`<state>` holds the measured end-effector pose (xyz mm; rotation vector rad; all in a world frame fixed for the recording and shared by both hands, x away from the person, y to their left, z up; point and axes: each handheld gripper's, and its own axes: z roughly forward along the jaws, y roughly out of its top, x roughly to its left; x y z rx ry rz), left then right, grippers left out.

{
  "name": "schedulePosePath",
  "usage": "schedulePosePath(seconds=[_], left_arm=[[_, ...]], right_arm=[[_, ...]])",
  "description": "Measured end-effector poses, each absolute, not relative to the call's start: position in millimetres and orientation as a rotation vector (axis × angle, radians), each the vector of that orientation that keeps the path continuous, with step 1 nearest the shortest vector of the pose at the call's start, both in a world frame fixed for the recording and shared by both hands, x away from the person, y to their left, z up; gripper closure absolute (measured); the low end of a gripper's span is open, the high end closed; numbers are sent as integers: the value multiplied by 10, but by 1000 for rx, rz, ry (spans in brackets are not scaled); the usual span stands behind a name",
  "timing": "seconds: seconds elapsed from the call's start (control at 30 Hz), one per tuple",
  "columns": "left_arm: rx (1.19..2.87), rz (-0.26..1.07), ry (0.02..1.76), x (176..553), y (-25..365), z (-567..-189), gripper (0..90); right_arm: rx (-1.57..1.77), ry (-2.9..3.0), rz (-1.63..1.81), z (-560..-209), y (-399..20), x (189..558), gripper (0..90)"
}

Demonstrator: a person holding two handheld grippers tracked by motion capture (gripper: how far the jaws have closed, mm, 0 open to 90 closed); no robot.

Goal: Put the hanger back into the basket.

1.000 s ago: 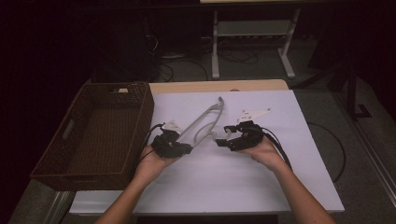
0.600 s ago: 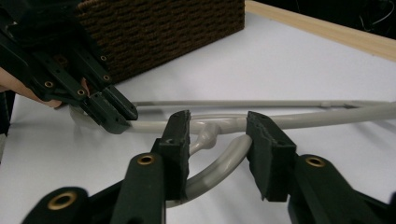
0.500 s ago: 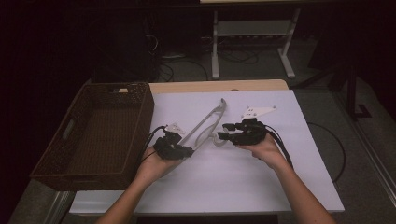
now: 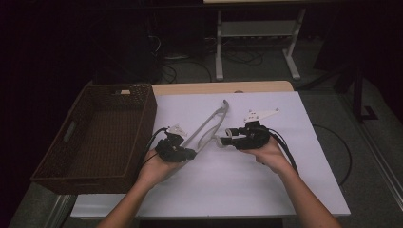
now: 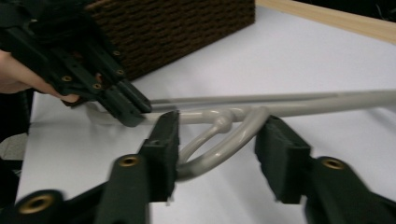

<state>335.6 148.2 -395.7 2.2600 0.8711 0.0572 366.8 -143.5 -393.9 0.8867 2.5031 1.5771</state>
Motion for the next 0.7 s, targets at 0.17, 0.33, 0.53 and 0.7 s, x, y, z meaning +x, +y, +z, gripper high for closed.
schedulePosePath(seconds=[0.17,0.33,0.53,0.7], left_arm=[[2259,55,866,3371,1492,-3959,821],[2252,52,870,3372,1477,-3974,818],[2258,35,856,3380,1475,-3999,801],[2326,44,850,3392,1444,-4095,586]], right_arm=[[933,2509,1545,-3945,-1447,3691,661],[978,2506,1542,-3936,-1432,3700,720],[986,2499,1527,-3930,-1424,3711,730],[994,2490,1530,-3911,-1422,3711,735]])
